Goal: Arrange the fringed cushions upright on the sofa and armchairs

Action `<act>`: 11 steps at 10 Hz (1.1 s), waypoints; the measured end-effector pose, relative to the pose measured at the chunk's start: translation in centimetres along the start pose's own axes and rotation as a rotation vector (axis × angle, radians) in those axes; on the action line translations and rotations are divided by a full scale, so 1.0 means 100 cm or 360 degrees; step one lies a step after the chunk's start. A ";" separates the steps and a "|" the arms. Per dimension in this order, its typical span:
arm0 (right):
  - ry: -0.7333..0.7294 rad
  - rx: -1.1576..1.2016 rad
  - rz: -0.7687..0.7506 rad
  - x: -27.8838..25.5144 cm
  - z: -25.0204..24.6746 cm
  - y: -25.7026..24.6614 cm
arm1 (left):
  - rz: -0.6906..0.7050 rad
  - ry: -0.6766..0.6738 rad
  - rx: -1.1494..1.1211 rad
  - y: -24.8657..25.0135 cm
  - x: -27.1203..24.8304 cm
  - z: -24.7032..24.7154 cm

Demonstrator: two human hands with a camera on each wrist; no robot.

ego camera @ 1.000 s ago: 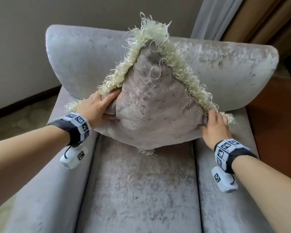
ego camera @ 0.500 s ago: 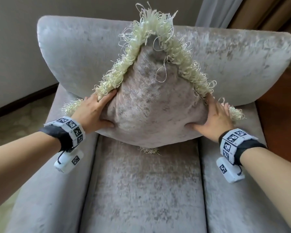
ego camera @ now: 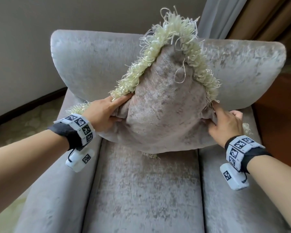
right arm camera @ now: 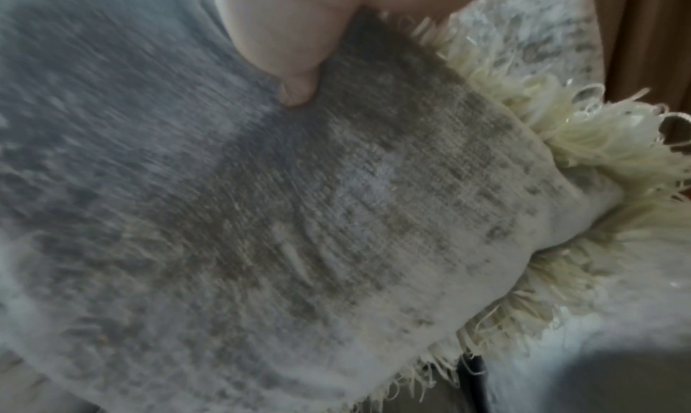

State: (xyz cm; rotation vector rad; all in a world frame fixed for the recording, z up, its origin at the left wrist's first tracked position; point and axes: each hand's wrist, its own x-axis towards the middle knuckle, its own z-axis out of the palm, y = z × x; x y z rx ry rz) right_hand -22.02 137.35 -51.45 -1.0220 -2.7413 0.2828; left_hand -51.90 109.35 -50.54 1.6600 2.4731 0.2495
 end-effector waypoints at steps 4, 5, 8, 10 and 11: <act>-0.0610 0.0160 0.0235 0.004 0.052 0.013 | -0.0391 -0.0258 0.0359 -0.006 0.013 0.049; -0.0581 0.0169 0.0263 0.002 0.067 0.012 | -0.0463 -0.0232 0.0420 -0.008 0.019 0.060; -0.0576 0.0086 0.0270 0.000 0.059 0.010 | -0.0630 -0.0252 0.0513 -0.001 0.017 0.066; -0.0640 0.0009 0.0206 -0.016 0.001 -0.005 | -0.0697 -0.0433 0.0560 0.034 -0.004 0.016; -0.0556 0.0040 0.0162 -0.022 -0.037 -0.016 | -0.0715 -0.0363 0.0408 0.051 -0.026 -0.020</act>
